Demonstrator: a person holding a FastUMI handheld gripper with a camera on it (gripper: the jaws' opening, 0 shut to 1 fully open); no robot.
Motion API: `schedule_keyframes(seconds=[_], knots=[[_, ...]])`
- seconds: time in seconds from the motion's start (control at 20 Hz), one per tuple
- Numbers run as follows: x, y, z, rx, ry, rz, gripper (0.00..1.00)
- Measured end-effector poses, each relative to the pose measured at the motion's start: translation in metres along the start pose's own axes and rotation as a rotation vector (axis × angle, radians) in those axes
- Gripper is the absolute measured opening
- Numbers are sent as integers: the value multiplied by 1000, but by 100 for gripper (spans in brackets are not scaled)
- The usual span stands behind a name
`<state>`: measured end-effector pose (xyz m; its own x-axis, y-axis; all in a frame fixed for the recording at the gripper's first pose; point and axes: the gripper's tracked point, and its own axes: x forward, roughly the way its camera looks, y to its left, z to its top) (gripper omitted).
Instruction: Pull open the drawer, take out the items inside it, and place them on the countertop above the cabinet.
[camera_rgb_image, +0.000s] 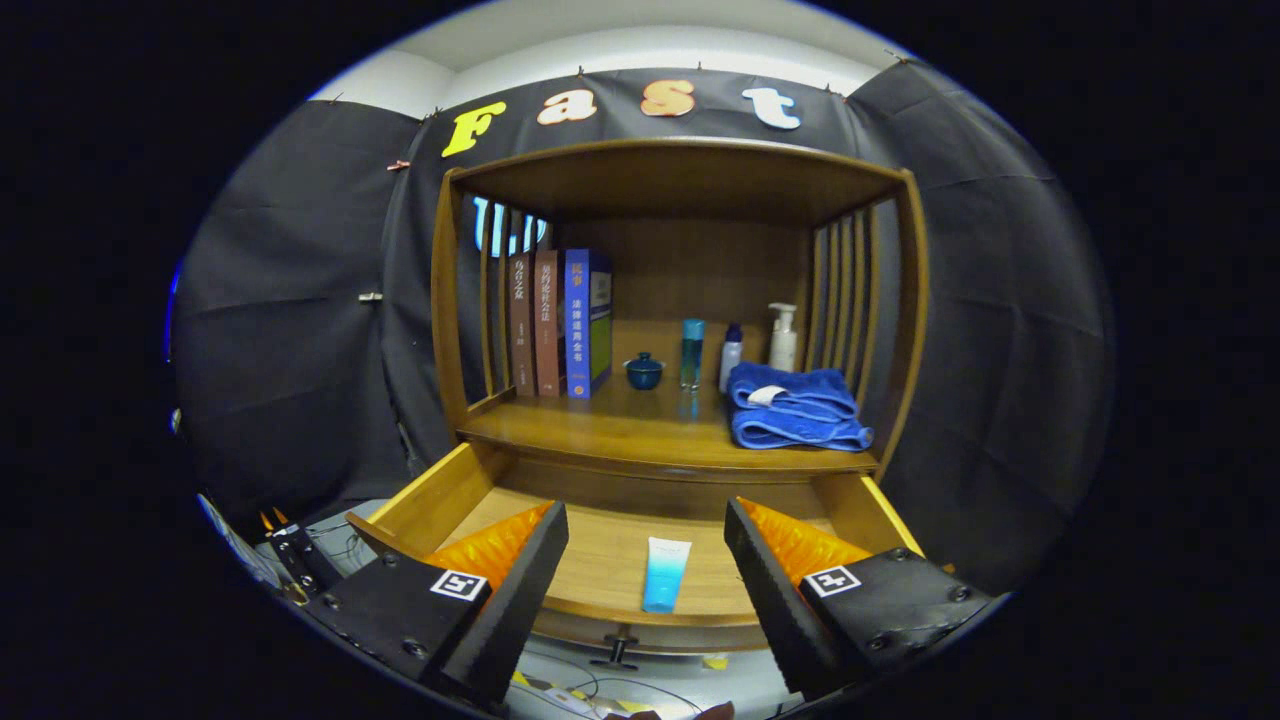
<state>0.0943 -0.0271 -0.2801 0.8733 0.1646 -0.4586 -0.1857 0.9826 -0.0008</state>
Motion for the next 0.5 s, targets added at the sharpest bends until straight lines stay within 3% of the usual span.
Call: schedule_keyframes(seconds=[0.2,0.5], knots=[[43,17,-14,65,215,78,99],[97,18,-64,51,583,81,99]])
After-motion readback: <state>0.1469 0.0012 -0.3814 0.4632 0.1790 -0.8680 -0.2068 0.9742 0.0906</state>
